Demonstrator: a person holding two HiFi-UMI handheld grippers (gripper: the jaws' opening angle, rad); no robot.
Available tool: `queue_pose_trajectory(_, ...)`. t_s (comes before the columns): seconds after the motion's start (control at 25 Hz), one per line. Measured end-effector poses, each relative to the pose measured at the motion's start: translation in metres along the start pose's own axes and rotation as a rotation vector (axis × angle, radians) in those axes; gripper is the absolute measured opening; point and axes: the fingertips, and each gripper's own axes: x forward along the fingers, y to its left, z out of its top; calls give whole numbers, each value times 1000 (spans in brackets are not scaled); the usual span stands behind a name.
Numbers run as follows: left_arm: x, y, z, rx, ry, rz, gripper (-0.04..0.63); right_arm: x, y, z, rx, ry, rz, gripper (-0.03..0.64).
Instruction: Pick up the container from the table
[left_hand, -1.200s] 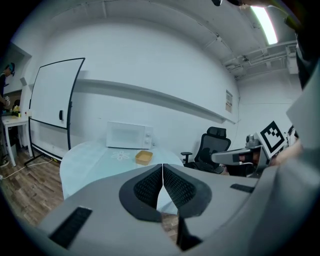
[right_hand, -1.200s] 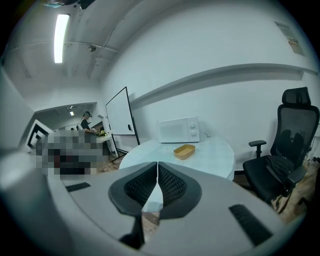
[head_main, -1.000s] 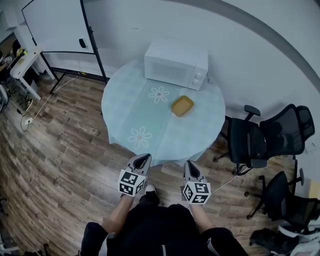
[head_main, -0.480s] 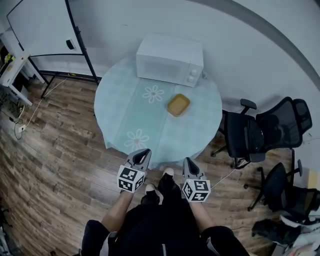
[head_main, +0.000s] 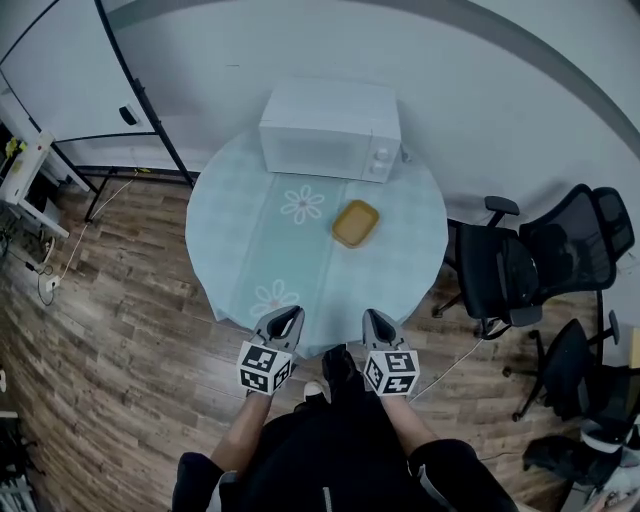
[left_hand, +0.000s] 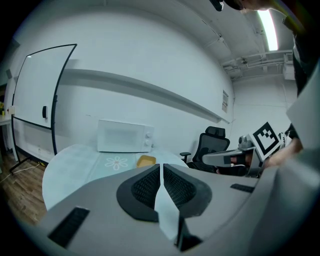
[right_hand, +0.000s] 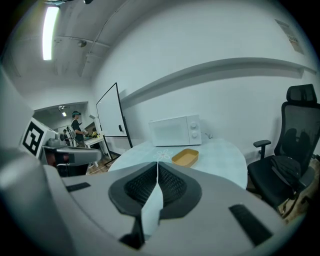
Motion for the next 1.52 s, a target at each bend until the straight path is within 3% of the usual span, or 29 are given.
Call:
queue_pose_trajectory(0.6, 117, 60, 61, 29, 42, 61, 17, 126, -75, 66, 3, 2, 59, 26)
queue_pose_trajectory(0.88, 152, 79, 75, 36, 70, 108, 17, 170, -97, 67, -23, 64, 123, 26)
queue_pose_trajectory(1.16, 184, 96, 80, 53, 105, 72, 18, 187, -100, 77, -31, 70, 121, 25)
queue_pose_trajectory(1.52, 234, 97, 81, 96, 132, -32, 50, 180, -111, 79, -8, 65, 41, 26)
